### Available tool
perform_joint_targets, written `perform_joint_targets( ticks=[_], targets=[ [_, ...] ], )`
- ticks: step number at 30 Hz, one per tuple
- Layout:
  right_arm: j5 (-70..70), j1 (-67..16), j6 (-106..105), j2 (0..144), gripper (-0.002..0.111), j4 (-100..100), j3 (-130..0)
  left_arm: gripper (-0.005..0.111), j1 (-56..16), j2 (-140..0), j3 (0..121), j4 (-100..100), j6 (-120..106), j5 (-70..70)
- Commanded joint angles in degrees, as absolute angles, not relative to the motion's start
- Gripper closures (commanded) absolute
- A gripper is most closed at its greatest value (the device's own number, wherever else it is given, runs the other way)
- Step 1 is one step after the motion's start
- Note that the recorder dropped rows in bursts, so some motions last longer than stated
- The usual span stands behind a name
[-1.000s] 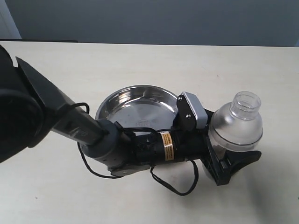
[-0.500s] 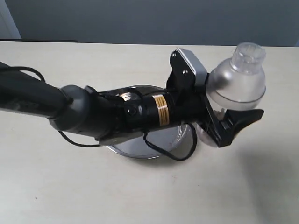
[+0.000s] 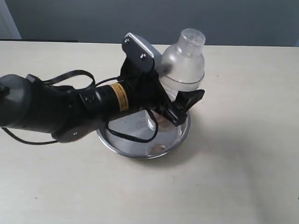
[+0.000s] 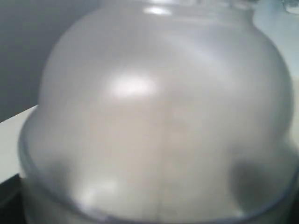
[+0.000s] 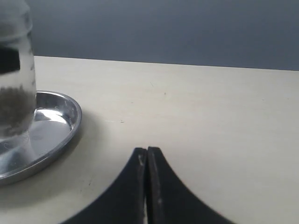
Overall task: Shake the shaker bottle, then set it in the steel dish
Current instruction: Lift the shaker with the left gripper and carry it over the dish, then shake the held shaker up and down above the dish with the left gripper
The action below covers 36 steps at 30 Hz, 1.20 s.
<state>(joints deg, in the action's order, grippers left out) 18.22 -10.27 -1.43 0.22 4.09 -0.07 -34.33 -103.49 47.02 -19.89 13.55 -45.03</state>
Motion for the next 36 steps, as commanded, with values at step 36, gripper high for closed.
perform_joint_targets(
  ticks=[36],
  targets=[
    [17.60,-10.28,-1.49,0.00,0.109,3.70,0.00,0.107,-33.53,-79.79,37.40,2.65,0.50,-28.22]
  ],
)
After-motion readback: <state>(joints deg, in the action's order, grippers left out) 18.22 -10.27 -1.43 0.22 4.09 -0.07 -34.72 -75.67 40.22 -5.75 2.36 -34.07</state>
